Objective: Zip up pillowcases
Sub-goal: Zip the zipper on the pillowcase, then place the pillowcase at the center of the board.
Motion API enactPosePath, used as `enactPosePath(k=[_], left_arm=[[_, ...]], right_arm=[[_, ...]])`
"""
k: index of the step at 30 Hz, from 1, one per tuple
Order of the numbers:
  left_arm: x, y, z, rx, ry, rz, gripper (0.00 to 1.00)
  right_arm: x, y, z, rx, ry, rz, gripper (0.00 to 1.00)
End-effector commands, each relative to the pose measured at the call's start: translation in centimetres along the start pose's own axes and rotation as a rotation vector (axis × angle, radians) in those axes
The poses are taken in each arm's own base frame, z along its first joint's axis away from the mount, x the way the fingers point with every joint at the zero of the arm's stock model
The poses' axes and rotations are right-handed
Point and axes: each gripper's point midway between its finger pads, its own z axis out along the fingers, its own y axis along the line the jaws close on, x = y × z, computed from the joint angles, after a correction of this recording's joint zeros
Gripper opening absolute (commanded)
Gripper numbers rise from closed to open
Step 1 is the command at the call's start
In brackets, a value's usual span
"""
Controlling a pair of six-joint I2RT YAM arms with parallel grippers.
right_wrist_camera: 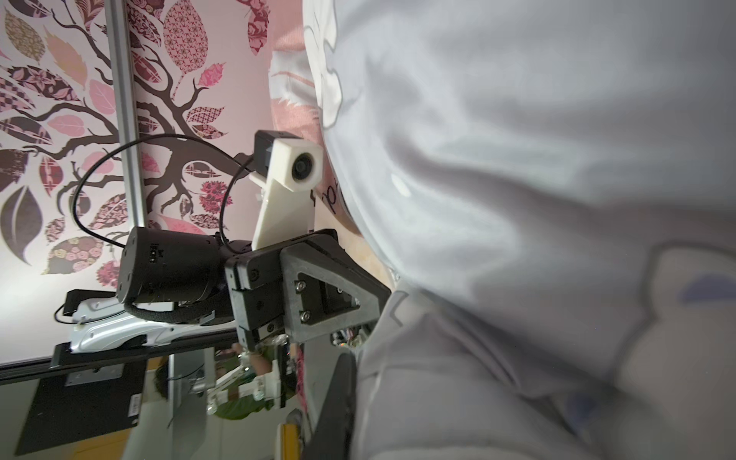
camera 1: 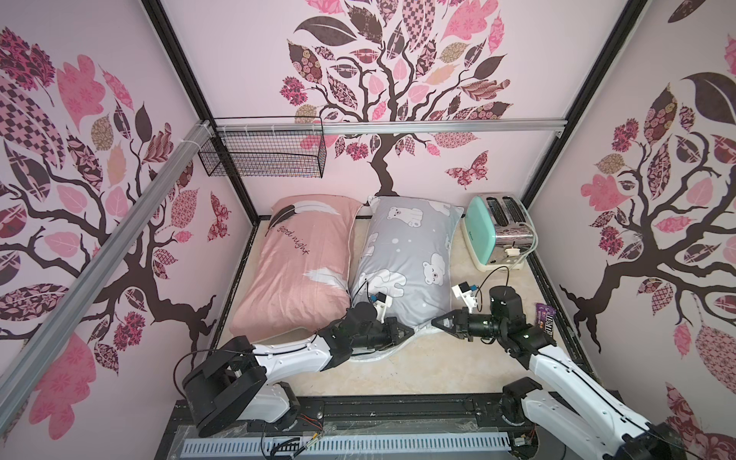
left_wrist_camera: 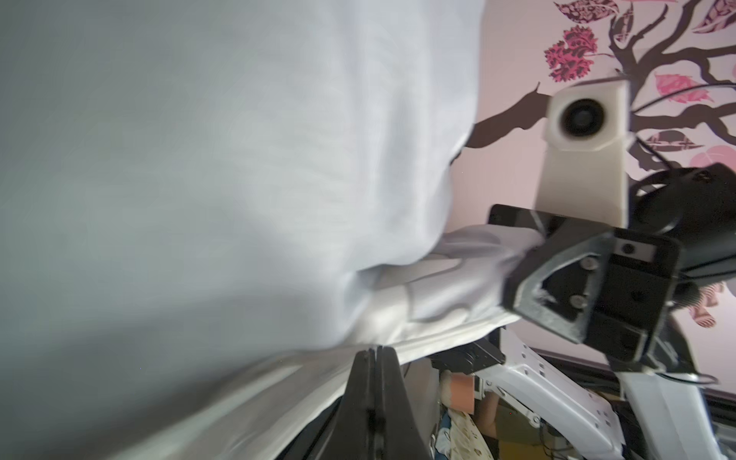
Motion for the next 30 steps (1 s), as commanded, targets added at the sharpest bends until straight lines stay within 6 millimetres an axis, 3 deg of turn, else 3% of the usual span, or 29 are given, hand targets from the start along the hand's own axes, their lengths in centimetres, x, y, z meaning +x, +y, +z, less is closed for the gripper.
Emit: enactPosePath(k=[1, 5, 11, 15, 21, 22, 23, 24, 25, 27, 30], left_arm=[[0.4, 5.0, -1.5, -0.187, -0.013, 0.029, 0.0], [1.2, 9.1, -4.3, -0.378, -0.023, 0.05, 0.0], [2.9, 13.7, -8.2, -0.586, -0.004, 0.068, 0.0], [3.3, 15.3, -9.8, -0.651, -0.02, 0.077, 0.0], [3.4, 15.0, -10.6, -0.664, -0.018, 0.077, 0.0], [2.9, 14.1, -10.3, -0.627, -0.035, 0.096, 0.02], [2.4, 12.9, -10.2, -0.596, -0.051, 0.107, 0.14], [1.6, 11.3, -10.4, -0.575, -0.07, 0.133, 0.24], [0.4, 9.5, -11.0, -0.57, -0.104, 0.167, 0.35], [-2.4, 6.6, -13.3, -0.613, -0.213, 0.252, 0.54], [-8.0, 4.9, -18.5, -0.804, -0.434, 0.381, 0.72]], right_arm=[[-1.8, -1.6, -2.5, 0.234, -0.093, -0.071, 0.0], [-4.4, -3.2, -5.4, 0.47, -0.213, -0.12, 0.0], [-7.9, -3.4, -8.2, 0.613, -0.358, -0.156, 0.0], [-8.7, -3.6, -8.3, 0.649, -0.371, -0.165, 0.0], [-8.5, -4.2, -8.6, 0.686, -0.352, -0.194, 0.0], [-8.5, -4.0, -8.5, 0.684, -0.334, -0.205, 0.14], [-8.6, -4.0, -8.6, 0.697, -0.329, -0.211, 0.48], [-9.0, -4.0, -9.1, 0.73, -0.34, -0.226, 0.91], [-9.7, -4.1, -10.1, 0.787, -0.374, -0.247, 0.99], [-11.7, -3.7, -12.3, 0.888, -0.47, -0.309, 1.0], [-14.9, -4.1, -13.8, 0.997, -0.621, -0.47, 0.99]])
